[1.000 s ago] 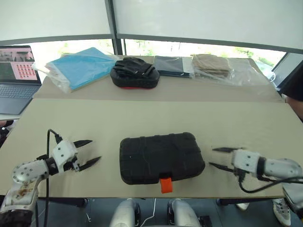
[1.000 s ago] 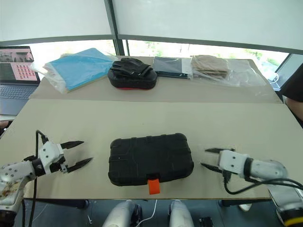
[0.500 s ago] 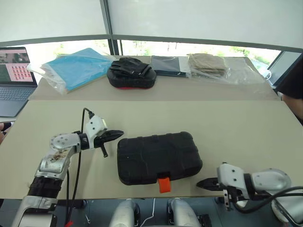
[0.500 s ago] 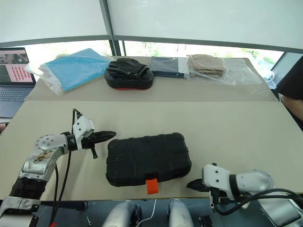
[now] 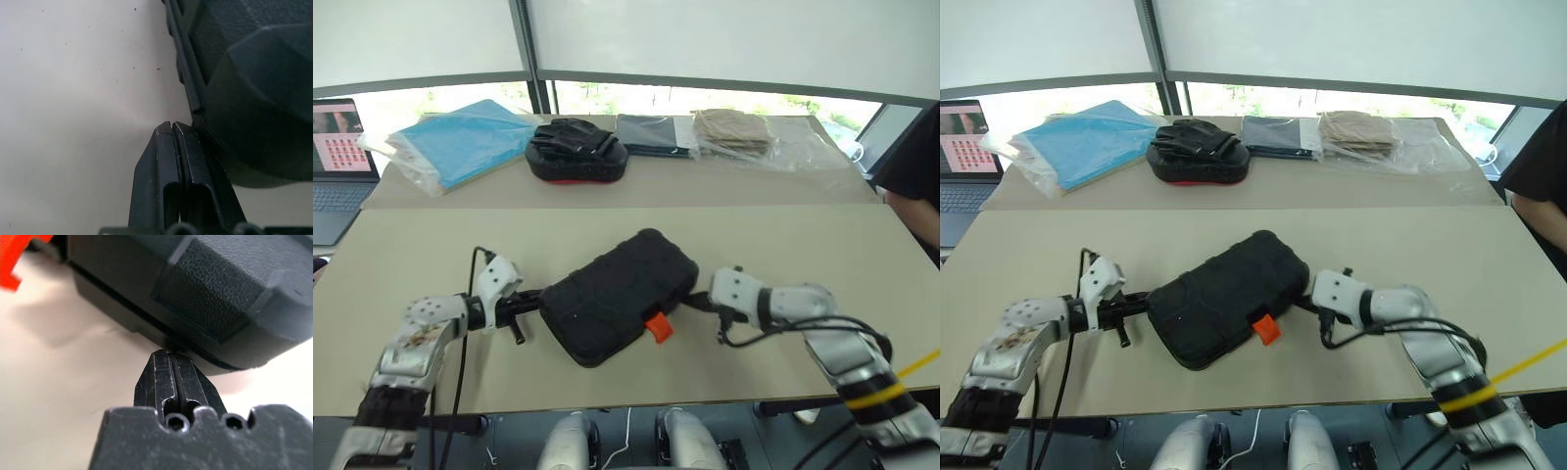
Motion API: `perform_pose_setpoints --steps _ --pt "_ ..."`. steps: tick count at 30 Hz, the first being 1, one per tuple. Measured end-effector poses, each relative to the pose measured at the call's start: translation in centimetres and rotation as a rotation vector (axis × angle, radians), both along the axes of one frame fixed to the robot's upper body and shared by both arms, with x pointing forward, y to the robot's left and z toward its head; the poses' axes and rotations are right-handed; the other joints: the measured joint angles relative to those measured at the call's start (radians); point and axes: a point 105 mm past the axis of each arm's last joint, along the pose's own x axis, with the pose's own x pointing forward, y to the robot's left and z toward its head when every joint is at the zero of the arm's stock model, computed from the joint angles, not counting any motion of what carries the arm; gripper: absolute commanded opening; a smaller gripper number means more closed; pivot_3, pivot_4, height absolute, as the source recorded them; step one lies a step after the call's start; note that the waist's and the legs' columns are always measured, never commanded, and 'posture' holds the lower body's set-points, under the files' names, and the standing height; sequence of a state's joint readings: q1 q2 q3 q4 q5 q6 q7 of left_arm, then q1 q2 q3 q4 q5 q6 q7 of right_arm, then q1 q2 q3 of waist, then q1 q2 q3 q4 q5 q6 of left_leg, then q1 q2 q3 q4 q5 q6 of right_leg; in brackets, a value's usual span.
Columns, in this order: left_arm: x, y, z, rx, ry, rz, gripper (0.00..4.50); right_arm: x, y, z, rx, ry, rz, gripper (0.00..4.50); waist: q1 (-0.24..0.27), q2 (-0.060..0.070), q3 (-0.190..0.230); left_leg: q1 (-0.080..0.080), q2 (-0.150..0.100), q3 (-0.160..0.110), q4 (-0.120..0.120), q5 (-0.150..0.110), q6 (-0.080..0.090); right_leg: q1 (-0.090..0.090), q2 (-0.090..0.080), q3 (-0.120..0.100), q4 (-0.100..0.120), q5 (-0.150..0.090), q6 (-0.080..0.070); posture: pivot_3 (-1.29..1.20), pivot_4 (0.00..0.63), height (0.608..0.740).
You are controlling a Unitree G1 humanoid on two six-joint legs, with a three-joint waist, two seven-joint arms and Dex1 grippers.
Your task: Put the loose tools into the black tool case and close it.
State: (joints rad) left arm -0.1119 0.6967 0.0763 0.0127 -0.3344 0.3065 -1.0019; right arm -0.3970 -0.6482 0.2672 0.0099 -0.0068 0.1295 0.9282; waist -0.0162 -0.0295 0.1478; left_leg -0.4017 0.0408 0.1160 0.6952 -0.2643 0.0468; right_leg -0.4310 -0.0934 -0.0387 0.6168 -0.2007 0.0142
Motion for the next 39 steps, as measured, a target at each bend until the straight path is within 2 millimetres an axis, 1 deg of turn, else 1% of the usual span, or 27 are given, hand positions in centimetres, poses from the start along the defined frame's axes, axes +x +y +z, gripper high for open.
perform_pose_setpoints --steps 2,3,6,8,10,12,13,14,16,17,19,22,25,27,29,31,35,39 --pt "-0.8 0.4 0.1 -0.026 -0.003 0.055 0.10 1.8 0.5 0.1 0.013 -0.025 -0.034 0.00 -0.003 0.000 0.000 -0.004 0.000 0.001 0.000 0.001 -0.001 -0.006 0.000 0.001 0.003 0.000 0.000 0.00 0.150 0.740" --pt "-1.0 0.5 0.0 -0.034 -0.002 0.074 0.10 2.3 0.7 0.0 0.011 -0.035 -0.042 0.00 -0.001 0.000 0.000 -0.005 0.000 0.001 0.000 0.001 -0.002 -0.007 0.000 0.001 0.005 0.000 -0.001 0.00 0.150 0.740" --pt "-1.5 0.9 0.2 -0.046 -0.003 0.116 0.10 2.8 0.7 -0.3 0.003 -0.046 -0.049 0.00 0.007 0.000 0.000 -0.004 -0.001 0.000 0.000 0.002 -0.003 -0.007 0.000 0.000 0.009 -0.001 -0.002 0.00 0.150 0.740" --pt "-1.3 1.3 0.7 -0.063 -0.020 0.145 0.10 2.8 0.3 -0.3 0.005 -0.043 -0.055 0.00 0.012 0.000 0.000 -0.004 -0.001 -0.001 0.001 0.002 -0.003 -0.007 0.000 0.000 0.009 -0.001 -0.002 0.00 0.150 0.740" --pt "-0.8 1.9 2.0 -0.091 -0.064 0.172 0.10 2.3 -1.1 -0.2 0.007 -0.028 -0.067 0.00 0.019 0.000 0.000 -0.004 -0.001 -0.001 0.001 0.002 -0.003 -0.007 -0.001 0.000 0.009 -0.001 -0.002 0.00 0.150 0.740" --pt "0.1 2.1 3.6 -0.105 -0.107 0.164 0.10 0.6 -2.4 0.1 0.033 0.006 -0.043 0.00 0.028 0.000 0.000 -0.004 -0.001 -0.001 0.001 0.002 -0.002 -0.006 -0.001 -0.001 0.009 -0.001 -0.002 0.00 0.150 0.740" --pt "0.3 2.2 4.1 -0.107 -0.116 0.158 0.10 -0.1 -2.5 0.3 0.044 0.017 -0.026 0.00 0.028 0.000 0.000 -0.004 -0.001 -0.001 0.001 0.002 -0.002 -0.006 -0.001 -0.001 0.009 -0.001 -0.002 0.00 0.150 0.740" --pt "0.8 2.0 5.3 -0.121 -0.130 0.122 0.10 -1.4 -2.8 0.3 0.056 0.052 -0.005 0.00 0.028 0.000 0.000 -0.004 -0.001 -0.001 0.001 0.002 -0.002 -0.006 -0.001 -0.001 0.009 -0.001 -0.002 0.00 0.150 0.740" --pt "1.4 0.8 7.1 -0.142 -0.142 0.039 0.10 -3.3 -3.2 0.2 0.061 0.115 0.021 0.00 0.029 0.000 0.000 -0.004 -0.002 -0.001 0.001 0.002 -0.002 -0.006 -0.001 -0.001 0.009 -0.001 -0.002 0.00 0.150 0.740" --pt "1.5 0.2 7.7 -0.142 -0.139 -0.004 0.10 -4.1 -3.2 0.2 0.063 0.145 0.034 0.00 0.028 0.000 0.000 -0.004 -0.002 -0.001 0.001 0.002 -0.002 -0.005 -0.001 -0.001 0.009 -0.001 -0.001 0.00 0.150 0.740" --pt "1.6 -1.2 8.2 -0.132 -0.127 -0.082 0.10 -5.3 -2.7 0.4 0.078 0.186 0.058 0.00 0.021 0.000 0.000 -0.003 -0.002 0.000 0.001 0.002 -0.002 -0.005 0.000 0.001 0.009 -0.001 -0.001 0.00 0.150 0.740" --pt "1.6 -3.9 7.7 -0.127 -0.081 -0.199 0.10 -6.1 -2.1 0.5 0.101 0.224 0.064 0.00 0.016 0.000 0.000 -0.003 -0.003 -0.001 0.001 0.002 -0.002 -0.005 0.001 0.001 0.009 -0.001 -0.001 0.00 0.150 0.740" --pt "1.9 -7.6 7.0 -0.121 -0.063 -0.312 0.10 -6.2 -1.4 0.2 0.114 0.230 0.066 0.00 0.022 0.000 0.000 -0.004 -0.006 -0.001 0.002 0.003 -0.002 -0.005 0.001 0.001 0.009 -0.002 -0.001 0.00 0.150 0.740" --pt "2.0 -8.9 6.3 -0.086 -0.050 -0.347 0.10 -6.1 -0.8 0.0 0.117 0.237 0.073 0.00 0.021 0.000 0.000 -0.004 -0.006 -0.001 0.002 0.003 -0.002 -0.006 0.001 0.002 0.009 -0.002 -0.001 0.00 0.150 0.740" --pt "2.8 -10.2 6.0 -0.072 -0.056 -0.363 0.10 -5.7 -0.2 0.2 0.123 0.225 0.071 0.00 0.023 -0.001 0.001 -0.005 -0.006 -0.002 0.003 0.003 -0.002 -0.006 0.001 0.002 0.009 -0.002 -0.001 0.00 0.150 0.740" --pt "3.4 -10.7 6.2 -0.061 -0.064 -0.362 0.10 -5.6 0.0 0.2 0.117 0.220 0.079 0.00 0.026 -0.001 0.001 -0.005 -0.006 -0.002 0.003 0.003 -0.002 -0.006 0.001 0.002 0.009 -0.002 0.000 0.00 0.150 0.740" --pt "3.6 -10.6 5.9 0.016 -0.102 -0.381 0.10 -5.5 0.2 -0.1 0.101 0.227 0.082 0.00 0.025 -0.001 0.001 -0.004 -0.007 -0.002 0.003 0.003 -0.002 -0.006 0.001 0.002 0.009 -0.002 0.000 0.00 0.150 0.740" --pt "3.6 -11.1 5.6 0.041 -0.124 -0.402 0.10 -5.0 1.4 0.6 0.115 0.200 0.115 0.00 0.027 -0.001 0.000 -0.003 -0.006 -0.003 0.003 0.003 -0.002 -0.004 0.001 0.002 0.009 -0.002 0.000 0.00 0.150 0.740"
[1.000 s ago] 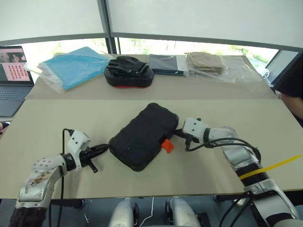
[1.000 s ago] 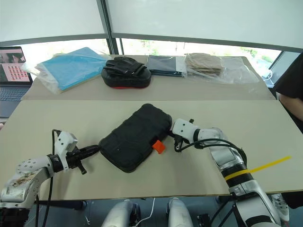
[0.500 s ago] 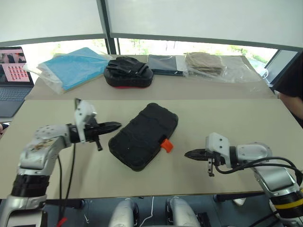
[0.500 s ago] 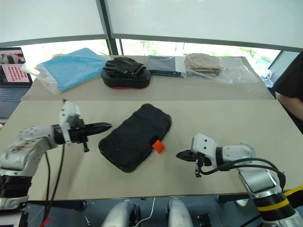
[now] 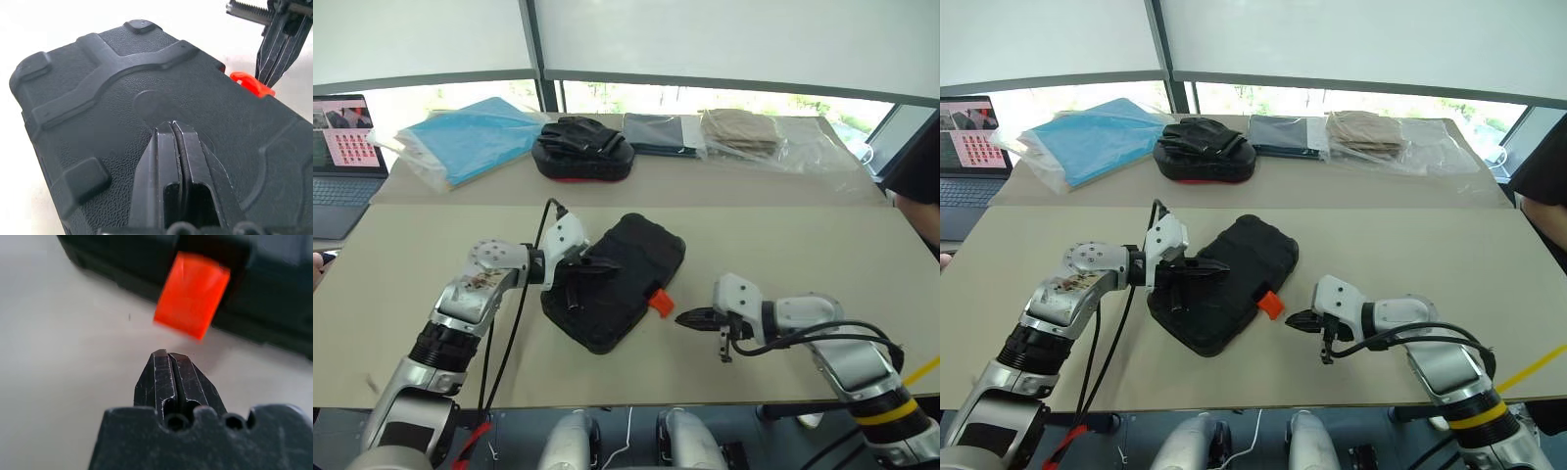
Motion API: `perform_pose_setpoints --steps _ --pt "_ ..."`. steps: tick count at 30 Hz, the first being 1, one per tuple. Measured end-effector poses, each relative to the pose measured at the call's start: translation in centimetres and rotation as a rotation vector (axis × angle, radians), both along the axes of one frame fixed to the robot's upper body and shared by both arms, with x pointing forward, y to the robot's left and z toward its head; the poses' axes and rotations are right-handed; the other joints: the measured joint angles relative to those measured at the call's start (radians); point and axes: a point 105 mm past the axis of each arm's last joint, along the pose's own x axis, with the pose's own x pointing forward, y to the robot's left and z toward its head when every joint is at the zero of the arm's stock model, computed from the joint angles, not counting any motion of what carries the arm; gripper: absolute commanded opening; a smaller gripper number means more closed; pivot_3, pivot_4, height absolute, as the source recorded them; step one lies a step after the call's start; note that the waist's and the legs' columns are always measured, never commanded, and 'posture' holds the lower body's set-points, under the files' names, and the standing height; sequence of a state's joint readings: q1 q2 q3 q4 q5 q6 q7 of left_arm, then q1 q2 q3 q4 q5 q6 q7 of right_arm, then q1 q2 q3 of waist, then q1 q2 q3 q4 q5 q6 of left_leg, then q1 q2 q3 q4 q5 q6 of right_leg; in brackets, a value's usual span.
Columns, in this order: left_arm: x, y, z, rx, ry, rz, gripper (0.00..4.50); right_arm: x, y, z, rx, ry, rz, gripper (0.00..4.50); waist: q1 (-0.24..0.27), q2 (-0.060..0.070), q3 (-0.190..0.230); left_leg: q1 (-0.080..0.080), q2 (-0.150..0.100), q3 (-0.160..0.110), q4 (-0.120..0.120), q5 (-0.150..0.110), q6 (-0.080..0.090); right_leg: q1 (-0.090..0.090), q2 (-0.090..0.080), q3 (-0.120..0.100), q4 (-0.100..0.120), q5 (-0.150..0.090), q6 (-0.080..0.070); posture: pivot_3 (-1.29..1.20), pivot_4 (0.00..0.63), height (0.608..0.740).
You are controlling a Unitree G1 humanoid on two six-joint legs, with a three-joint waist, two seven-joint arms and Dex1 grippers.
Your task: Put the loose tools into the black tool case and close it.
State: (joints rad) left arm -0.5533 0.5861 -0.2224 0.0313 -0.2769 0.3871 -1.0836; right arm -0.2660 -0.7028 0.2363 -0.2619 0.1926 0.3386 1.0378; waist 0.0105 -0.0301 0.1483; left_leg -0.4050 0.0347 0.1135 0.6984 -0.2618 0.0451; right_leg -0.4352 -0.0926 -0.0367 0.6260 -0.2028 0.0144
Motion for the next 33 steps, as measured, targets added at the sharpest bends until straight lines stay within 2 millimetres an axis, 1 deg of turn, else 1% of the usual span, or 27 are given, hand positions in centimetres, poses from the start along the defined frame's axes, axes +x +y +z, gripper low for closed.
perform_pose_setpoints --steps 4,10,14,17,21,23,24,27,29,31,33 --pt "-0.1 -0.3 -0.2 -0.002 0.002 -0.008 0.10 0.1 0.5 -0.4 -0.014 0.010 0.016 0.00 0.002 0.000 0.000 0.001 0.000 -0.001 0.000 0.000 0.000 0.001 -0.001 -0.001 0.000 0.000 0.001 0.00 0.150 0.740" --pt "-0.4 -0.8 -0.3 0.005 0.006 -0.025 0.10 0.7 1.2 -0.5 -0.010 0.008 0.021 0.00 0.002 0.000 0.000 0.002 0.000 -0.001 0.001 0.000 0.001 0.003 -0.001 -0.001 0.000 0.000 0.001 0.00 0.150 0.740" --pt "-0.7 -0.8 -0.4 0.008 0.008 -0.033 0.10 0.8 1.3 -0.6 -0.009 0.020 0.015 0.00 0.001 0.000 0.000 0.003 0.001 -0.001 0.000 0.000 0.001 0.003 -0.001 -0.001 0.000 0.000 0.001 0.00 0.150 0.740" --pt "-0.9 -0.9 -0.5 0.009 0.007 -0.039 0.10 0.3 0.9 -0.4 -0.032 0.023 0.019 0.00 0.001 0.000 0.000 0.003 0.001 -0.001 0.000 0.000 0.001 0.004 -0.001 -0.001 0.000 0.000 0.001 0.00 0.150 0.740" --pt "-1.0 -0.8 -0.5 0.010 0.008 -0.038 0.10 -0.6 -0.9 -0.6 -0.091 0.057 0.010 0.00 0.001 0.000 -0.001 0.004 0.001 -0.001 0.000 -0.001 0.001 0.006 -0.002 -0.001 -0.001 -0.001 0.001 0.00 0.150 0.740" --pt "-1.0 -0.7 -0.6 0.013 0.009 -0.034 0.10 -0.8 -1.4 -0.2 -0.094 0.071 0.001 0.00 0.001 0.000 -0.001 0.006 0.001 -0.002 0.000 -0.001 0.001 0.008 -0.002 -0.001 -0.001 -0.002 0.003 0.00 0.150 0.740" --pt "-1.0 -0.6 -0.6 0.013 0.010 -0.032 0.10 -0.9 -1.5 0.4 -0.084 0.069 0.000 0.00 0.001 0.000 -0.001 0.007 0.001 -0.002 0.000 -0.001 0.001 0.008 -0.002 -0.001 -0.001 -0.003 0.004 0.00 0.150 0.740" --pt "-1.0 -0.7 -0.7 0.012 0.012 -0.032 0.10 -0.9 -1.3 1.7 -0.057 0.056 0.015 0.00 0.001 0.000 -0.001 0.008 0.001 -0.002 -0.001 -0.001 0.001 0.009 -0.002 -0.001 -0.001 -0.003 0.004 0.00 0.150 0.740" --pt "-1.0 -0.7 -0.7 0.012 0.012 -0.032 0.10 -0.6 -1.1 2.4 -0.048 0.039 0.020 0.00 0.001 0.000 -0.001 0.008 0.001 -0.002 -0.001 -0.001 0.001 0.010 -0.002 -0.001 -0.001 -0.003 0.004 0.00 0.150 0.740" --pt "-1.0 -0.8 -0.7 0.010 0.012 -0.033 0.10 -0.3 -0.9 2.8 -0.039 0.026 0.020 0.00 0.001 0.000 -0.001 0.008 0.001 -0.002 -0.001 -0.001 0.001 0.010 -0.002 -0.001 -0.001 -0.003 0.003 0.00 0.150 0.740" --pt "-1.0 -0.9 -0.7 0.006 0.016 -0.035 0.10 -0.1 -1.0 2.7 -0.034 0.032 0.012 0.00 0.002 0.000 -0.001 0.008 0.001 -0.002 -0.001 -0.001 0.001 0.010 -0.002 -0.001 -0.002 -0.003 0.003 0.00 0.150 0.740"
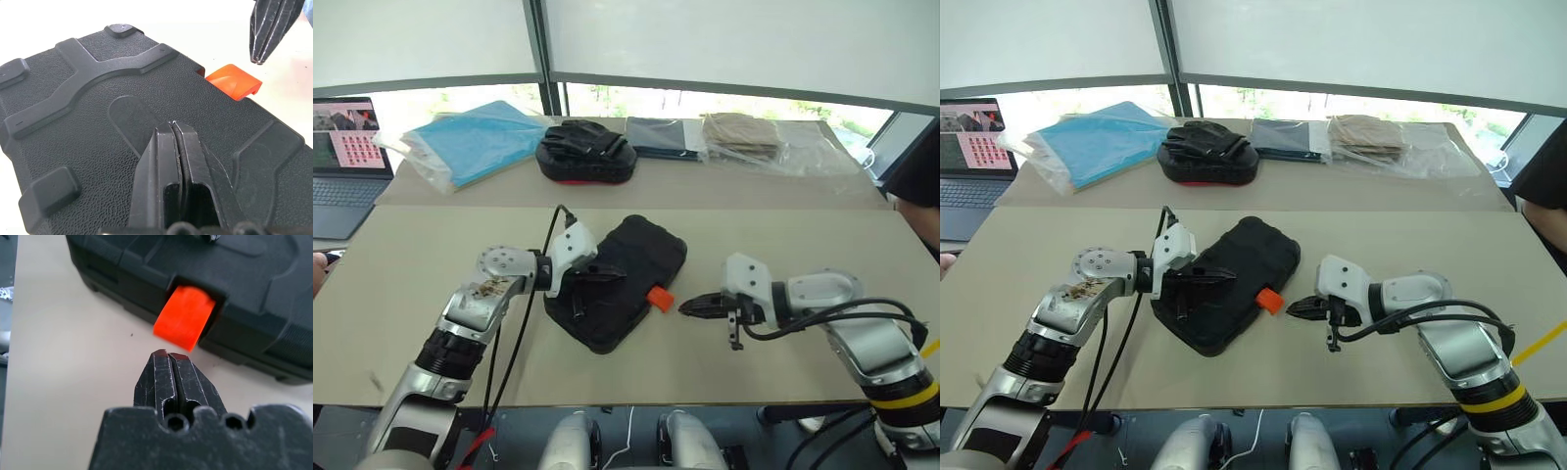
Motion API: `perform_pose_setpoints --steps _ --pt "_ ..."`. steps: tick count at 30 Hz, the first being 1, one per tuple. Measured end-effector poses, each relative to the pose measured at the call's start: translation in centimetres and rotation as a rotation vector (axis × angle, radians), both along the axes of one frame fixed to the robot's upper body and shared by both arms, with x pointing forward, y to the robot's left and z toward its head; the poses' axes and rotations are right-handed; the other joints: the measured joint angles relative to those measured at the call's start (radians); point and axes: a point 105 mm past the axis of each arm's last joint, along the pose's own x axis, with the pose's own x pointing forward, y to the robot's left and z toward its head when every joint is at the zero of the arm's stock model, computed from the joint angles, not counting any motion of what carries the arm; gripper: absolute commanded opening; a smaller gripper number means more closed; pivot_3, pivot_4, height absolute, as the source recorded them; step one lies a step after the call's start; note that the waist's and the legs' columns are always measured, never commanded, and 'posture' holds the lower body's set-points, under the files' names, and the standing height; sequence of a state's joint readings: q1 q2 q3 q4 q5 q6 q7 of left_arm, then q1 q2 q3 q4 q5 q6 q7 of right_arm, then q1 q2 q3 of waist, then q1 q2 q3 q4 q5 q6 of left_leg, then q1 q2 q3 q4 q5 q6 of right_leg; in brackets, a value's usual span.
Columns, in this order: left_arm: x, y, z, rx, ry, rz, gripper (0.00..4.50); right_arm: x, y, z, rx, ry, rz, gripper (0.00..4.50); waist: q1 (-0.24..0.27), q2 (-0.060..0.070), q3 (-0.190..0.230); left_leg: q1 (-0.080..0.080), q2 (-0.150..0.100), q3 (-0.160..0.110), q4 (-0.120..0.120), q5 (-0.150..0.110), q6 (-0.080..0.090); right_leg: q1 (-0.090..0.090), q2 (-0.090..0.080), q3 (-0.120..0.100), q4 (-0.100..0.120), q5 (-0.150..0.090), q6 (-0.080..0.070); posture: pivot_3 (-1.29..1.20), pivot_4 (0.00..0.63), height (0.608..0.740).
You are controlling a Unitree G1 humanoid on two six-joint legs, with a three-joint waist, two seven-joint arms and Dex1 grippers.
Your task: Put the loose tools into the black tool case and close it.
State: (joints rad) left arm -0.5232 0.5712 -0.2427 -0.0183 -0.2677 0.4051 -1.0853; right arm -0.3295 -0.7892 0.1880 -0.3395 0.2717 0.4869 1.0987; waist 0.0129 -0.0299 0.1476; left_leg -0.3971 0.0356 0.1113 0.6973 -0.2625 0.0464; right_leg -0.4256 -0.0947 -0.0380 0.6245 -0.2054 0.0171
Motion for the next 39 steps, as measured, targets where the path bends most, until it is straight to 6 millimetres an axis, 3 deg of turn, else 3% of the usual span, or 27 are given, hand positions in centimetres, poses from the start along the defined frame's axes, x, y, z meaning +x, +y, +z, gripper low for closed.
perform_pose_setpoints --steps 5,39 --pt "-0.3 -0.7 0.0 -0.044 0.060 -0.002 0.10 0.3 0.3 -0.5 0.016 0.007 -0.015 0.00 0.000 0.000 0.000 -0.001 -0.001 0.000 0.000 -0.001 0.001 0.000 -0.001 0.000 0.000 0.000 0.000 0.00 0.150 0.740" --pt "0.0 -0.7 -0.2 -0.014 0.041 0.011 0.10 3.5 3.9 -3.4 -0.056 0.051 0.031 0.00 -0.028 0.000 0.000 0.002 0.002 0.000 -0.001 0.001 -0.001 0.000 0.002 0.001 0.002 0.000 -0.002 0.00 0.150 0.740"
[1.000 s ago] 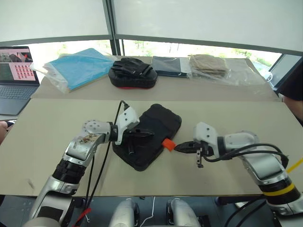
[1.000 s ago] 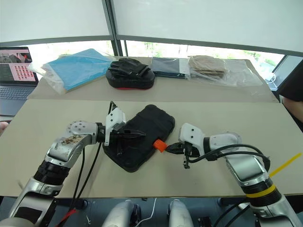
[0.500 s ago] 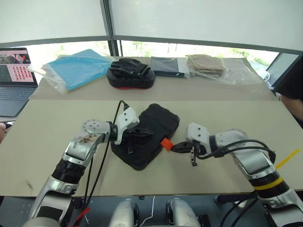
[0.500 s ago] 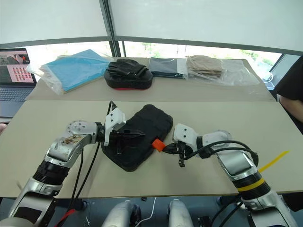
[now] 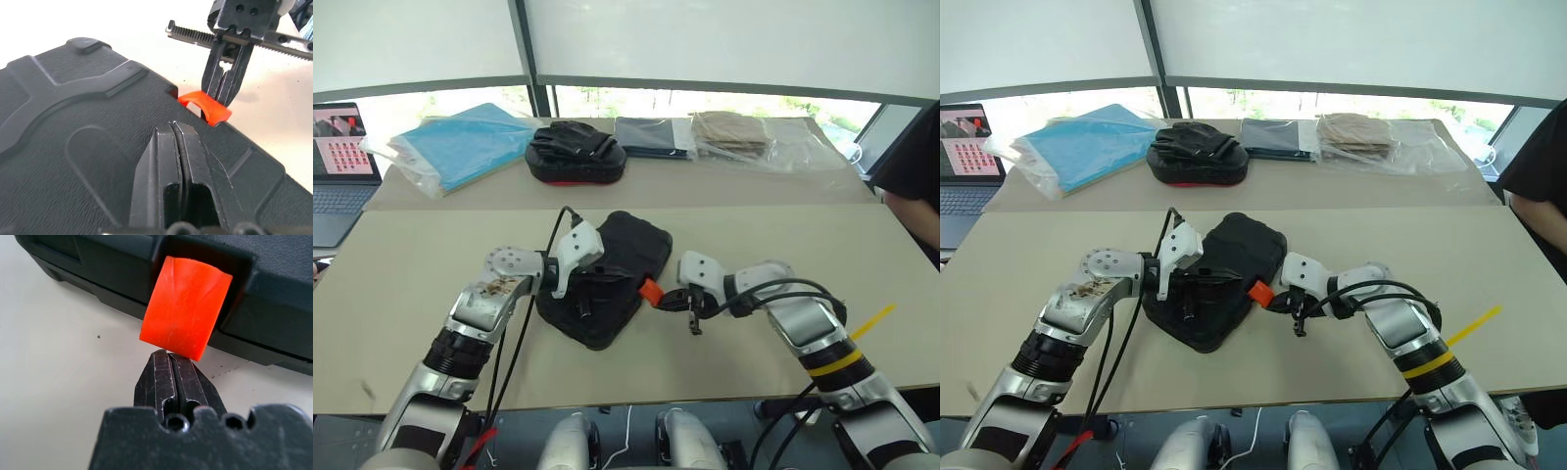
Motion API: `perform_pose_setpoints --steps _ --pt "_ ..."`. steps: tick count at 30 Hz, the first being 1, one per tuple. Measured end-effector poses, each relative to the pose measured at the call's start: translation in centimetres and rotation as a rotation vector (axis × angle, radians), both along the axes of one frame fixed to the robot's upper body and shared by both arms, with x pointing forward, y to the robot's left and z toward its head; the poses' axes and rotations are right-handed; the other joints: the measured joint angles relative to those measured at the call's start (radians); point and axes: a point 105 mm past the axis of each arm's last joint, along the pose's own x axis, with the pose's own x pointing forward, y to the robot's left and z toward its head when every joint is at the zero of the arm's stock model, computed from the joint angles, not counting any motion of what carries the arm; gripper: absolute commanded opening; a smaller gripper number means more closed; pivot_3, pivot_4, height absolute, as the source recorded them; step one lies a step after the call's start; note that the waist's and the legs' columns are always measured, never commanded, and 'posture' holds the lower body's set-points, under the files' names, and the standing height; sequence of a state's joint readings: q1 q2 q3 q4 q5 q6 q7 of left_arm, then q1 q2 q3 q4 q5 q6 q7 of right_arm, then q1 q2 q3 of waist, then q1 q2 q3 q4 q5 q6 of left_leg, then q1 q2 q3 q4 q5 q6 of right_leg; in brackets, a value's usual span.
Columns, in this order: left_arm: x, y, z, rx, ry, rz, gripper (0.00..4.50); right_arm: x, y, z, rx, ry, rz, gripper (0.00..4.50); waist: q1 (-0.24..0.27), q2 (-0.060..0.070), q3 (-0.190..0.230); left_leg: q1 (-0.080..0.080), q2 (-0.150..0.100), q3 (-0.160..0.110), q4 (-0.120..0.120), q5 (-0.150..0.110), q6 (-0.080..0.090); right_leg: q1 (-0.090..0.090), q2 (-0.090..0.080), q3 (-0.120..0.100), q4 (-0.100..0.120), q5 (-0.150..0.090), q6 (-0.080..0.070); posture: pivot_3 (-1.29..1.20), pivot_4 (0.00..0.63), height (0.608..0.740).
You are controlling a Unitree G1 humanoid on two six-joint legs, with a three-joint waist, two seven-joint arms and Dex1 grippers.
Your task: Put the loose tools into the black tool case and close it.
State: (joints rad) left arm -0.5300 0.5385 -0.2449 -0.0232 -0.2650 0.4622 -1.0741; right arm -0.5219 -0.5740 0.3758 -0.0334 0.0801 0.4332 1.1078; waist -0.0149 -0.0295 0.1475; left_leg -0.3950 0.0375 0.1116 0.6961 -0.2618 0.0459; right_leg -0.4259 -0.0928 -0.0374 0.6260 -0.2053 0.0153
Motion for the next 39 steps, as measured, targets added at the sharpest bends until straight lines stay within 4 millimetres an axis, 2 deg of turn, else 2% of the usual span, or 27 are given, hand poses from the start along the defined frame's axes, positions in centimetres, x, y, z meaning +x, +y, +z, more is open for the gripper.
perform_pose_setpoints --steps 5,11,14,24,39 --pt "0.0 -0.4 0.0 -0.002 -0.003 -0.009 0.10 -0.4 -0.5 -0.1 -0.019 -0.008 0.000 0.00 0.003 0.000 0.000 0.000 0.000 0.000 0.000 0.000 0.000 0.000 -0.001 0.000 0.000 0.000 0.000 0.00 0.150 0.740" --pt "-0.2 -0.7 -0.1 -0.002 -0.002 -0.029 0.10 -2.1 -2.6 1.3 0.002 -0.032 -0.010 0.00 0.014 0.001 -0.001 0.000 -0.002 0.000 -0.001 -0.001 0.001 0.001 -0.003 0.000 -0.002 0.000 0.000 0.00 0.150 0.740" --pt "-0.2 -0.6 -0.1 0.001 0.000 -0.029 0.10 -2.3 -3.0 1.8 0.012 -0.038 -0.022 0.00 0.014 0.002 -0.001 0.000 -0.001 0.000 -0.001 -0.001 0.001 0.001 -0.003 0.000 -0.002 -0.001 0.001 0.00 0.150 0.740" --pt "-0.1 -0.8 -0.1 0.001 -0.002 -0.042 0.10 -1.1 -1.1 2.5 0.076 -0.059 -0.022 0.00 0.018 0.003 -0.002 0.000 -0.001 0.000 -0.001 -0.001 0.001 0.001 -0.003 0.000 -0.002 -0.001 0.001 0.00 0.150 0.740" --pt "0.1 -0.1 -0.3 0.014 0.006 -0.024 0.10 -0.4 0.4 1.2 0.113 -0.038 -0.022 0.00 0.002 0.003 -0.002 0.004 0.001 0.000 -0.002 0.000 0.000 0.003 -0.001 0.000 -0.001 -0.005 0.000 0.00 0.150 0.740"
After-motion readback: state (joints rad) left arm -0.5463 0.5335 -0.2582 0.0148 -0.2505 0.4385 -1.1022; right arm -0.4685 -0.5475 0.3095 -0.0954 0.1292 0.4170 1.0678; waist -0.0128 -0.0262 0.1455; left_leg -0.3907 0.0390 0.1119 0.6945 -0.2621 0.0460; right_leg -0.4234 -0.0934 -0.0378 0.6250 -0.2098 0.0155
